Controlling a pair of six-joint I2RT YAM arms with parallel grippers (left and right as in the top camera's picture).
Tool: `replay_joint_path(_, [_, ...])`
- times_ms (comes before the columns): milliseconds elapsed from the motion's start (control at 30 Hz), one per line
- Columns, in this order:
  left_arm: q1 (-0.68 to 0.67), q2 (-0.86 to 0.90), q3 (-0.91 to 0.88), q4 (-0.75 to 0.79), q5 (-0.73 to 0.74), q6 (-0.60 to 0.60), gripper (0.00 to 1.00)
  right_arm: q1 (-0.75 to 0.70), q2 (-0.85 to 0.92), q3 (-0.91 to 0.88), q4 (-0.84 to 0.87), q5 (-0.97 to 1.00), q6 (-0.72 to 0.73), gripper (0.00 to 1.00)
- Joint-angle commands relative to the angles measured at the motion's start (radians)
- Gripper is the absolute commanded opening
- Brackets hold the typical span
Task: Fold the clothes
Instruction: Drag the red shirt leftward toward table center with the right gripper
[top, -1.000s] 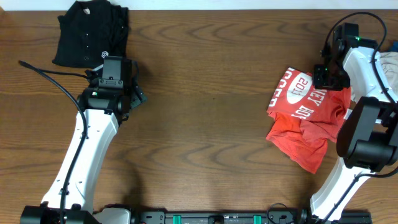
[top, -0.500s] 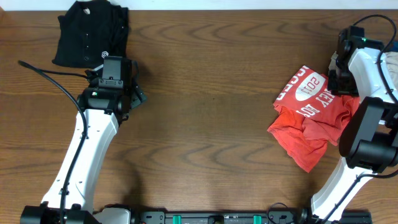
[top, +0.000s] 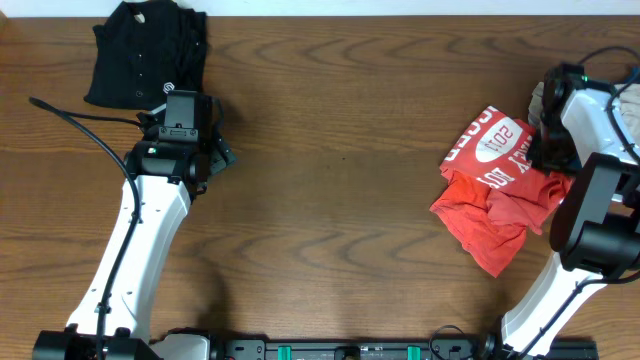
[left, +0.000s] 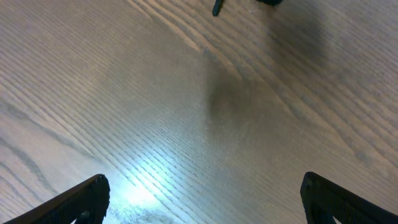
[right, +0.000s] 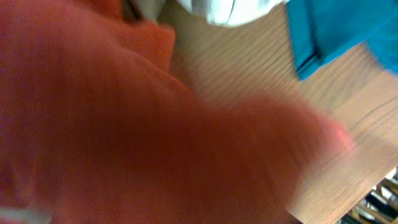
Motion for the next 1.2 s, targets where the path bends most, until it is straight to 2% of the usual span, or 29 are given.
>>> replay_joint_path(0, [0.003,0.006,-0.015,-0.004,-0.001,0.014,0.98,-0.032,0.020,-0.038,0.008,-0.005,0.037,0.38])
replay_joint_path(200, [0.003,0.006,-0.015,-0.003,-0.001,0.014,0.98,-0.068,0.014,-0.010,-0.065,0.046,0.147,0.33])
replay_joint_path(467, [0.003,0.006,-0.015,-0.003,-0.001,0.014,0.98,-0.034,-0.069,0.110,-0.174,0.039,0.169,0.38])
replay_joint_path(567, [0.003,0.006,-0.015,-0.003,-0.001,0.014,0.98,-0.004,-0.130,0.152,-0.198,-0.076,0.117,0.40])
replay_joint_path(700, [0.003,0.006,-0.015,-0.003,-0.001,0.013,0.98,0.040,-0.213,0.163,-0.186,-0.366,0.005,0.43])
replay_joint_path(733, [0.003,0.006,-0.015,-0.003,-0.001,0.013,0.98,0.056,-0.225,0.163,-0.175,-0.462,-0.041,0.42])
replay_joint_path(833, [0.003,0.006,-0.015,-0.003,-0.001,0.013,0.98,0.096,-0.225,0.159,-0.154,-0.564,-0.096,0.38])
replay_joint_path(933, [0.003,0.006,-0.015,-0.003,-0.001,0.013,0.98,0.142,-0.205,0.126,-0.121,-0.505,-0.087,0.28])
replay_joint_path(1167, [0.003,0.006,-0.015,-0.014,-0.001,0.014,0.98,0.177,-0.163,-0.005,-0.031,-0.353,0.087,0.17])
